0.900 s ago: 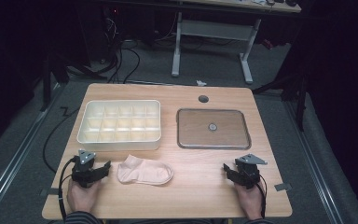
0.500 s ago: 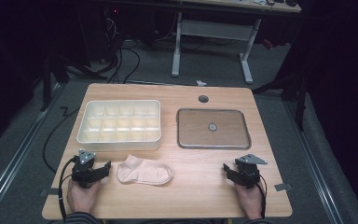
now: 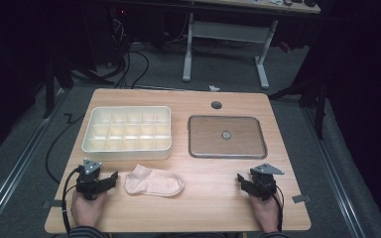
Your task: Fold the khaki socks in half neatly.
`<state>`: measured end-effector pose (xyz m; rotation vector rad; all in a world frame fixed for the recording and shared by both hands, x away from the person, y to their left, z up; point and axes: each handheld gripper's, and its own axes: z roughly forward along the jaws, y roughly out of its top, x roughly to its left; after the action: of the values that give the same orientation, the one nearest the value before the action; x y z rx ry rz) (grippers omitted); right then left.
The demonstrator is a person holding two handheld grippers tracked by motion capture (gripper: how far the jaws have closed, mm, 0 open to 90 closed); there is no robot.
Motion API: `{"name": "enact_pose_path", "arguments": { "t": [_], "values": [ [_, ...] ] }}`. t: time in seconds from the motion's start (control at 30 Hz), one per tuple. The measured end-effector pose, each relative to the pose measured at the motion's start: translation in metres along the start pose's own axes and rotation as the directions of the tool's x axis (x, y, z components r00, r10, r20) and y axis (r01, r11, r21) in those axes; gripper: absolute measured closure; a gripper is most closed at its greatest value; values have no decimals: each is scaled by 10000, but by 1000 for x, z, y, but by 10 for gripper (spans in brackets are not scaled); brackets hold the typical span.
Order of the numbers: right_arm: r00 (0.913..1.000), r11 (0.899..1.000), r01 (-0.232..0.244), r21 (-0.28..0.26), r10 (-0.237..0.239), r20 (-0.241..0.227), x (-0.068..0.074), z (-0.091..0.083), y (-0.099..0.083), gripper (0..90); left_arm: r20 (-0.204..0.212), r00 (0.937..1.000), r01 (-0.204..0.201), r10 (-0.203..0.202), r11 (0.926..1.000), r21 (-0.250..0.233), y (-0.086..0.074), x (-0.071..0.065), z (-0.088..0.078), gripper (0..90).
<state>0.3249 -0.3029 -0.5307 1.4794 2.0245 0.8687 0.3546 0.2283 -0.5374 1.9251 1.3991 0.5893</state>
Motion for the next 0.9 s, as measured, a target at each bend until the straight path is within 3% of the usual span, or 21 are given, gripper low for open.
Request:
{"name": "enact_pose_path", "arguments": {
  "t": [0.9],
  "values": [
    [10000, 10000, 17, 5, -17, -18, 0, 0, 0, 404, -49, 10000, -43, 44, 10000, 16, 0, -1, 0, 278]
  ]
}}
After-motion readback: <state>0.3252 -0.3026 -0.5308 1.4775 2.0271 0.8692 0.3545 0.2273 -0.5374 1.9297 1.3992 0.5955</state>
